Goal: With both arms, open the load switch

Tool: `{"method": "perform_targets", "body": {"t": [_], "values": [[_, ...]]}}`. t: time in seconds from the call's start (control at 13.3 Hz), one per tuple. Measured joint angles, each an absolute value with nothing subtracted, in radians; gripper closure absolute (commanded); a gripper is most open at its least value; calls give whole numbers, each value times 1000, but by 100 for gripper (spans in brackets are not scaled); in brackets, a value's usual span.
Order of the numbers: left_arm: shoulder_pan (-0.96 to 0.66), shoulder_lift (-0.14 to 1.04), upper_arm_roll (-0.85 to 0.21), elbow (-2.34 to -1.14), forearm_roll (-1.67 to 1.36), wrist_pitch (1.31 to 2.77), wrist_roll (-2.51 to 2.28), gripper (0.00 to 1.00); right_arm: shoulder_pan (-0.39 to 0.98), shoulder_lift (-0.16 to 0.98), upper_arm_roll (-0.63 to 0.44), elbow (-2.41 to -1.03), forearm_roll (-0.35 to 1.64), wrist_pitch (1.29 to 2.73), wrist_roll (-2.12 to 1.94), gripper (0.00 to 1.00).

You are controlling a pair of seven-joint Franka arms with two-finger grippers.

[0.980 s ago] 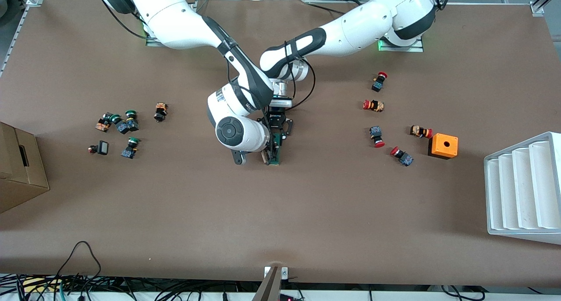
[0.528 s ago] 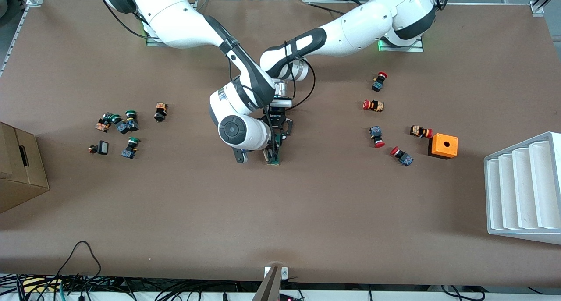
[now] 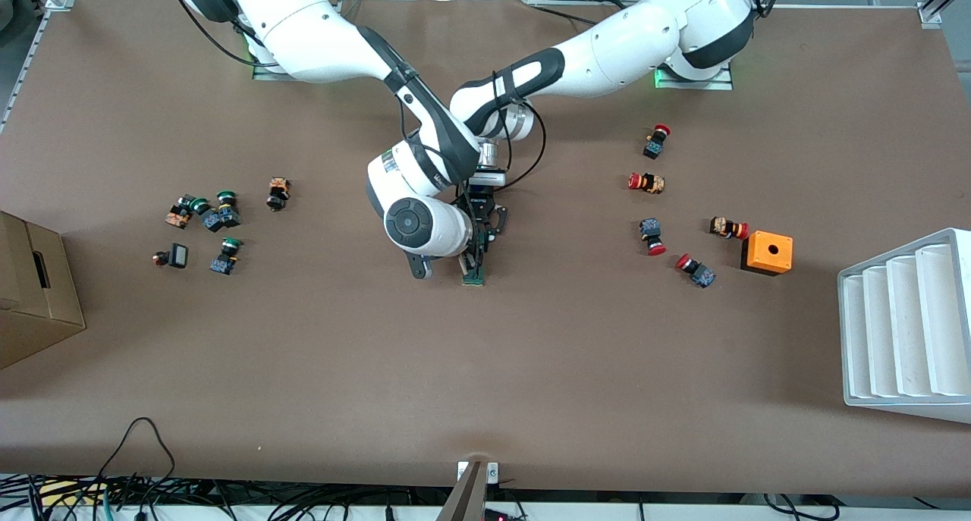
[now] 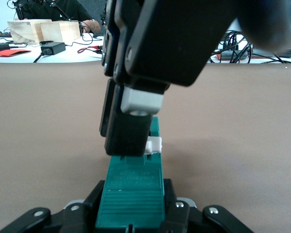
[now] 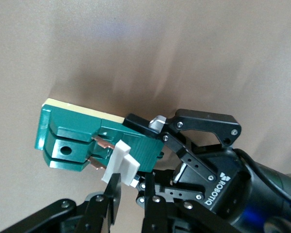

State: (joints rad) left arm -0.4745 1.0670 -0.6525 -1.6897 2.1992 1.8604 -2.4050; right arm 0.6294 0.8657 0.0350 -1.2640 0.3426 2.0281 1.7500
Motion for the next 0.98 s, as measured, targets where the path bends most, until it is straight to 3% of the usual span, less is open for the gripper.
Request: {"method": "perform_targets", "body": {"t": [0.98], "values": [[-474,1067,-653,-1689,2199,1861,-2405,71,630,865,37,-1280,321,2035,1740,82]]}}
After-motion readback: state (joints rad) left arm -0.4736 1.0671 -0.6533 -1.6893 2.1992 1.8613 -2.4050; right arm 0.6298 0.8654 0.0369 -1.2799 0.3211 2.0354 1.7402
